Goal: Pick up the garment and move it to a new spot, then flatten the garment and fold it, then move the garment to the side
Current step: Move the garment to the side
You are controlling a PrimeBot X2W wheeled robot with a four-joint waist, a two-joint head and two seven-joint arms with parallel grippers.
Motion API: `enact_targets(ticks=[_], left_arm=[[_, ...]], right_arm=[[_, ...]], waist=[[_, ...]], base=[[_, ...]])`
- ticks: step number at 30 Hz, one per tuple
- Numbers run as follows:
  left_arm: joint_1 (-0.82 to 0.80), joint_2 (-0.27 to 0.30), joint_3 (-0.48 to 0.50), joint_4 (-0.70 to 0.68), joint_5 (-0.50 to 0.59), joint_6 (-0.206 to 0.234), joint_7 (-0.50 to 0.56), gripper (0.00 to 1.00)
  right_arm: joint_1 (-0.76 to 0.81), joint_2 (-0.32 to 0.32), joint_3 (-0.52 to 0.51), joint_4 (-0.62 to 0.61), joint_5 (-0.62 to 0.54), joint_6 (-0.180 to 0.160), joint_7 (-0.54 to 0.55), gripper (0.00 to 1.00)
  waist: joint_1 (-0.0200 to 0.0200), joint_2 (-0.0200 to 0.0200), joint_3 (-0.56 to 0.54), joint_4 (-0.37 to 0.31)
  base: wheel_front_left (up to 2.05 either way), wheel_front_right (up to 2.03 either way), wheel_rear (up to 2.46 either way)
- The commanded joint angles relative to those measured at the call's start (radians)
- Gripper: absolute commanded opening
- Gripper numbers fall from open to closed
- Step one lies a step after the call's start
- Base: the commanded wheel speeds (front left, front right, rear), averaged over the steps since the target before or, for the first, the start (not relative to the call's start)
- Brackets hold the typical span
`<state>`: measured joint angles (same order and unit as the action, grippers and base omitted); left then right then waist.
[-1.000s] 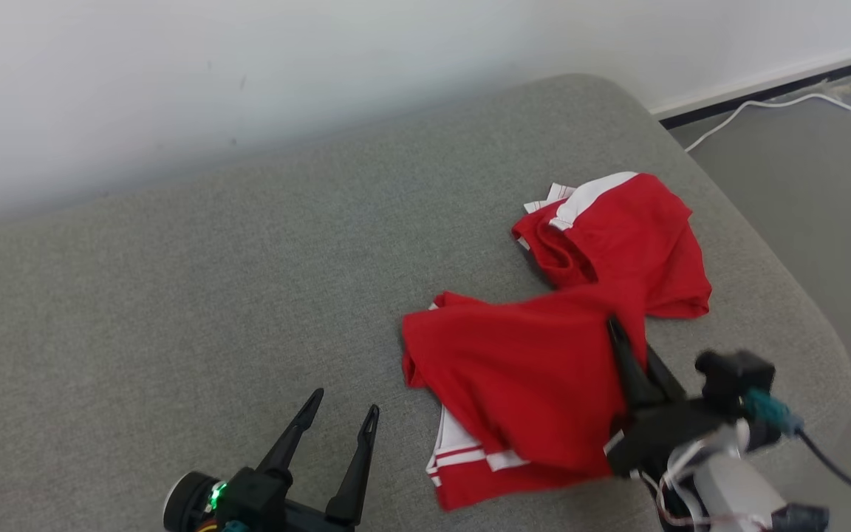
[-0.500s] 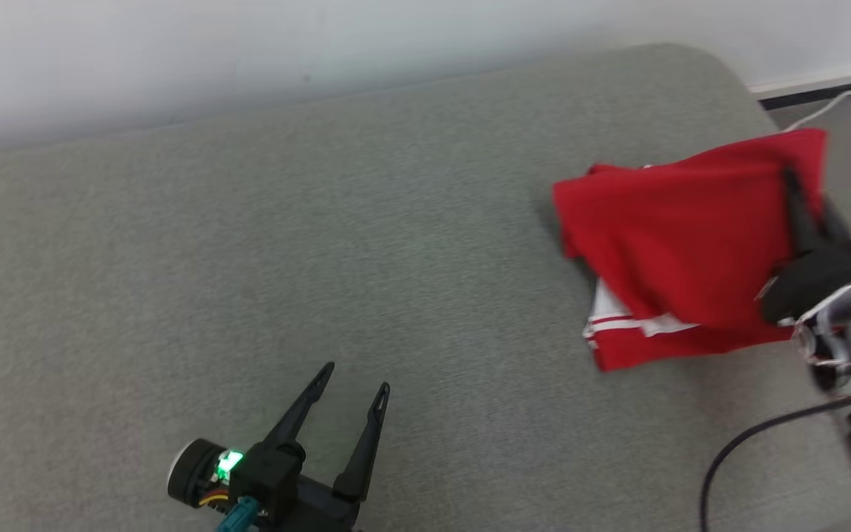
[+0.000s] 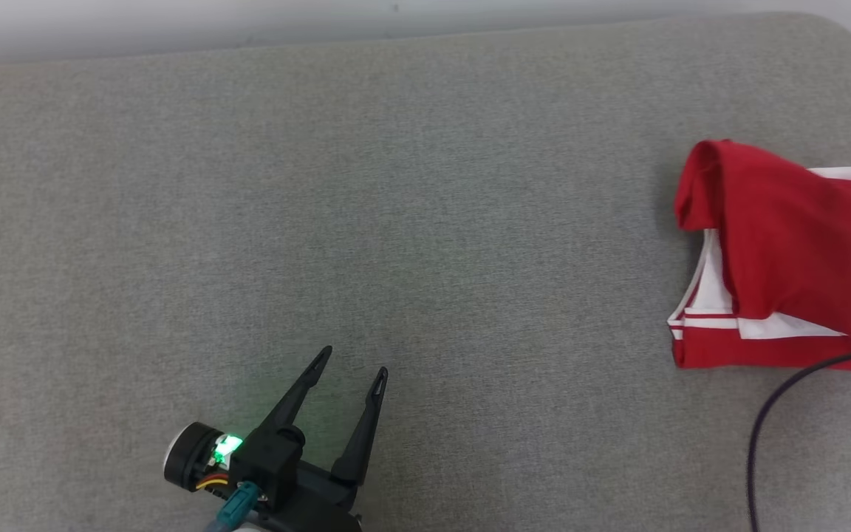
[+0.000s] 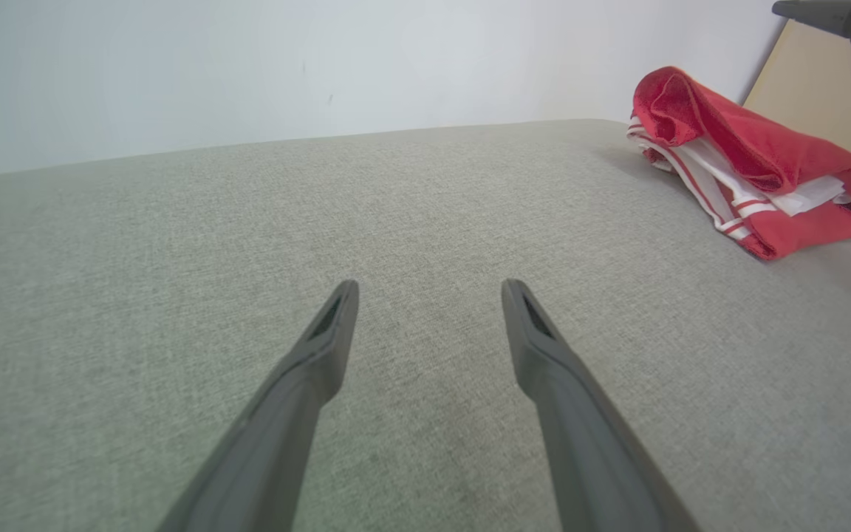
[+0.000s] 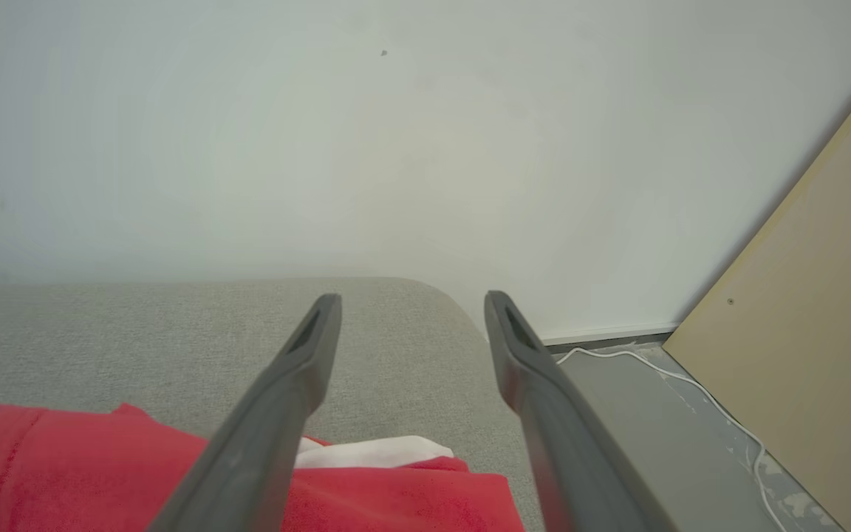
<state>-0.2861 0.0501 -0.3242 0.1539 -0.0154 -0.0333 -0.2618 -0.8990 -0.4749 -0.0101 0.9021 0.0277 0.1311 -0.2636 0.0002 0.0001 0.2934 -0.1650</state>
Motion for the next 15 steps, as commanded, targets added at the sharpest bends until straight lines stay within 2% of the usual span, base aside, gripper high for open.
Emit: enact_targets(ticks=[1,6,9,15], left_arm=[[0.003,0.001,0.008,0.002,0.002,0.006,-0.004,1.0],[0.019,0.002,0.035,0.004,-0.002,0.027,-0.004,1.0],[0.026,0.003,0.053,0.007,-0.004,0.037,-0.004,1.0],[0.046,0.004,0.087,0.014,-0.008,0.061,-0.004,1.0]], right_arm=[[0.019,0.029,-0.018,-0.017,-0.017,-0.001,0.0,1.0],[0.093,0.118,-0.04,-0.13,-0.039,-0.001,0.0,1.0],[0.163,0.171,-0.004,-0.2,-0.022,-0.001,0.0,1.0],[0.287,0.235,0.056,-0.311,0.042,-0.001,0.0,1.0]], waist=[[-0.0002,-0.0001,0.008,0.015],[-0.0002,-0.0001,-0.016,0.016],[-0.0002,-0.0001,-0.035,0.017],[-0.0002,-0.0001,-0.074,0.029]], base=[[0.0,0.0,0.0],[0.0,0.0,0.0],[0.0,0.0,0.0],[0.0,0.0,0.0]])
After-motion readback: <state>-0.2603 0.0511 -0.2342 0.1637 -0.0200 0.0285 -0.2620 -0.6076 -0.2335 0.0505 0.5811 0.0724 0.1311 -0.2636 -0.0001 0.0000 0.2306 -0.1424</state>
